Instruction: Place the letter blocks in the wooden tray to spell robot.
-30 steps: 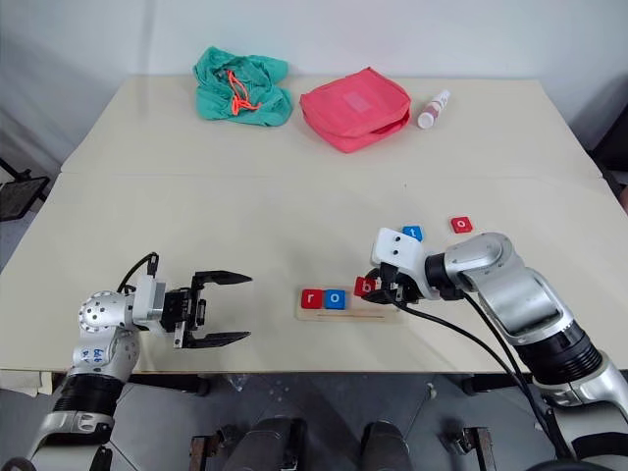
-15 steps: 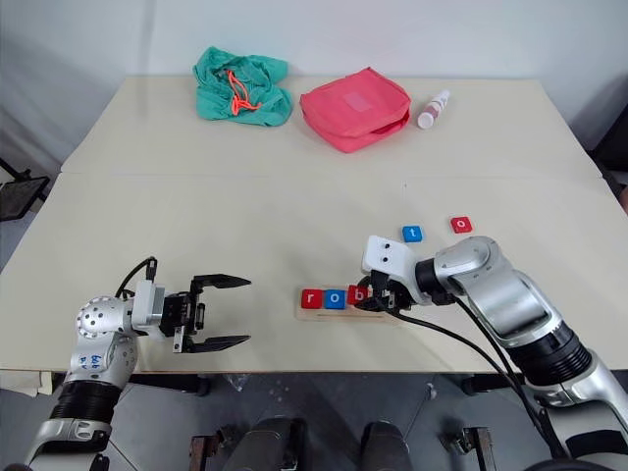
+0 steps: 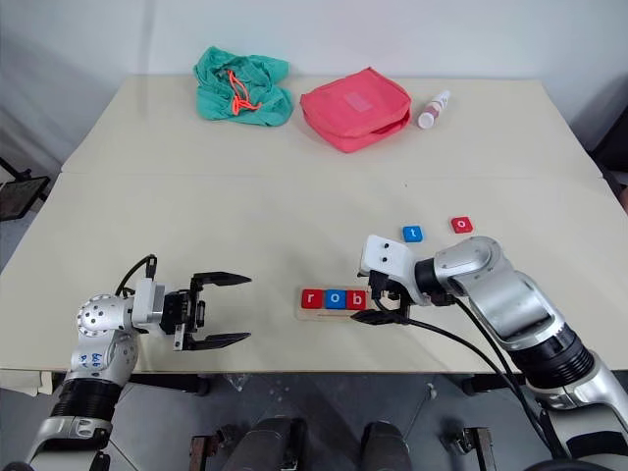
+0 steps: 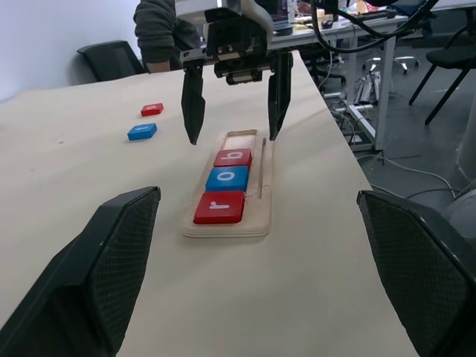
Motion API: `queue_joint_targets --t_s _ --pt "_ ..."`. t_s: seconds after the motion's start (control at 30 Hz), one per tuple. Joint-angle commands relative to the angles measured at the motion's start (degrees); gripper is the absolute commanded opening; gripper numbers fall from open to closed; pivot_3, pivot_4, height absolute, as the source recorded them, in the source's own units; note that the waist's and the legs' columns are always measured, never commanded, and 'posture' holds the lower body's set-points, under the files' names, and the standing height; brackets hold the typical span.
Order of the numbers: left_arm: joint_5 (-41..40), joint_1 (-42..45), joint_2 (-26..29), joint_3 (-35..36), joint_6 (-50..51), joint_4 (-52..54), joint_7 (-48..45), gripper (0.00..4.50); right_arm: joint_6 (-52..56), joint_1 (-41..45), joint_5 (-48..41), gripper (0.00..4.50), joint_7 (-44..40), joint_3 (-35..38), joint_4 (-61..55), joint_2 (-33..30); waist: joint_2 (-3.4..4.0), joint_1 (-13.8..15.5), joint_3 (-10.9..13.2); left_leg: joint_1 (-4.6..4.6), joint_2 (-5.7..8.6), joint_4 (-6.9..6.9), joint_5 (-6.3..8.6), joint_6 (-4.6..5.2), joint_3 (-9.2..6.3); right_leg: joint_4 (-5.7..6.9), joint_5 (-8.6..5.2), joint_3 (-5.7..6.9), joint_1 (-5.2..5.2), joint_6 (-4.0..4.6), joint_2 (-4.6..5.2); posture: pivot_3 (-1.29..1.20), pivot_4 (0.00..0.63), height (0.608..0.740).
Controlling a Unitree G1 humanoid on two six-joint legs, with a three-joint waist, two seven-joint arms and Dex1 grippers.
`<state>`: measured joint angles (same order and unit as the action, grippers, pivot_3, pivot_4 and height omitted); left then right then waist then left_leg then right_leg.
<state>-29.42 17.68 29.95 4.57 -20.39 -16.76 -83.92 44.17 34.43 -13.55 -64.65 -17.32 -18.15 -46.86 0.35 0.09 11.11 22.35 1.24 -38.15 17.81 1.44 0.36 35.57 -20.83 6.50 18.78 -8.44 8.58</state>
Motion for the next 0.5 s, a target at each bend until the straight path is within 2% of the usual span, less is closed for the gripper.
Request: queue_joint_targets --t_s 0.03,0.13,0.33,0.5 --pt "0.0 1.0 -0.3 0.6 -1.0 -0.6 0.1 4.50 -1.1 -3.1 -1.8 4.47 -0.2 4.5 -3.1 -2.7 0.00 0.1 0.0 0.00 0.00 0.00 0.00 0.00 0.01 0.00 0.00 0.00 0.00 0.00 0.00 0.00 0.150 0.740" --pt "0.2 1.4 -0.6 0.5 -1.2 -1.2 -0.1 4.50 -1.7 -5.4 -2.1 4.47 0.3 6.1 -3.4 -3.6 0.00 0.0 0.0 0.00 0.02 0.00 0.00 0.00 0.00 -0.01 0.00 0.01 -0.02 0.00 0.00 0.00 0.150 0.740" --pt "0.3 2.1 -0.9 0.5 -1.3 -2.1 -0.4 4.50 -2.1 -7.4 -2.6 2.48 2.2 8.2 -3.7 -3.1 -0.01 -0.1 0.0 0.00 -0.02 0.02 0.00 0.00 0.05 -0.01 0.00 0.01 0.00 0.00 -0.01 0.00 0.150 0.740" --pt "0.5 1.9 -1.2 0.4 -1.3 -1.6 0.0 4.50 -2.5 -6.8 -1.7 0.72 4.1 6.0 0.2 -0.7 -0.01 -0.1 0.0 -0.01 -0.02 0.01 0.00 0.00 0.04 0.00 0.00 0.01 0.00 0.00 0.00 0.00 0.150 0.740"
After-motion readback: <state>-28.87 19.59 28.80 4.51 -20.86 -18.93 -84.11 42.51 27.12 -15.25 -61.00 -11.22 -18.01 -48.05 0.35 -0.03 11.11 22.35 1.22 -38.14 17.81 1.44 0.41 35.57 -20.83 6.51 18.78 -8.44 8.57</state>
